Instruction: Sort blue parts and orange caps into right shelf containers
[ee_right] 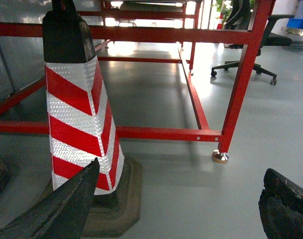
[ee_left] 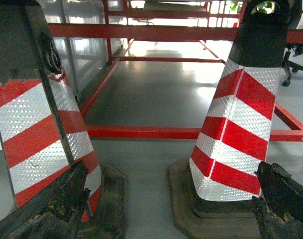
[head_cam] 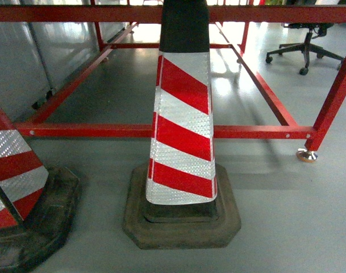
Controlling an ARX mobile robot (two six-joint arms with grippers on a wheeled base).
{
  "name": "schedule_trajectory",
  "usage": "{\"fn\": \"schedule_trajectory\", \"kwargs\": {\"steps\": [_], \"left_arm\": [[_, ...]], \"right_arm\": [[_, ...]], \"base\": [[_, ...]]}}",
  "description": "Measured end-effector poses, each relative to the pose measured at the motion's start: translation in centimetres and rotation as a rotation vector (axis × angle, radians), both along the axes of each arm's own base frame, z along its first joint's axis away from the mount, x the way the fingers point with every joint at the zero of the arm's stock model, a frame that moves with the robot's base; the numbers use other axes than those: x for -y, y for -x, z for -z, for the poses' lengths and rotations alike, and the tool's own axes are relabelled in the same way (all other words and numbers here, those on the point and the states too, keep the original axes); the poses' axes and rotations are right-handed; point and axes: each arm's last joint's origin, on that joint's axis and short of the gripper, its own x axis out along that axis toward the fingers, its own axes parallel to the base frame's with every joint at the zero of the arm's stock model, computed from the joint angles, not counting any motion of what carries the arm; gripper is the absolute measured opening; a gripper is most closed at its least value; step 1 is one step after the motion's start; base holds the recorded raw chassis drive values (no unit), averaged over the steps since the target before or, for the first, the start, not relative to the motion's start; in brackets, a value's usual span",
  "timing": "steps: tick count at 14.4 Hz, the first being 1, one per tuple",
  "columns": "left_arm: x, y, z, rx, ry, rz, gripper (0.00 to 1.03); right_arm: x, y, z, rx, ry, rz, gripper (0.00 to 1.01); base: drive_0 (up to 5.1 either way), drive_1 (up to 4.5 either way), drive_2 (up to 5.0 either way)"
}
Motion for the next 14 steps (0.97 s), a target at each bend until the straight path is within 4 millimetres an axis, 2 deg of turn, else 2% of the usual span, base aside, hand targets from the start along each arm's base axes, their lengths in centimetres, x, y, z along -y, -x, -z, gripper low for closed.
{"fn": "schedule_trajectory", "kwargs": {"steps": [14], "left_arm": [[0.00,0.00,0.00,0.000,0.000,0.000,0.98]], "right_arm": [[0.00,0.00,0.00,0.000,0.000,0.000,0.98]], "base": [[0.0,0.00,0.0]]}}
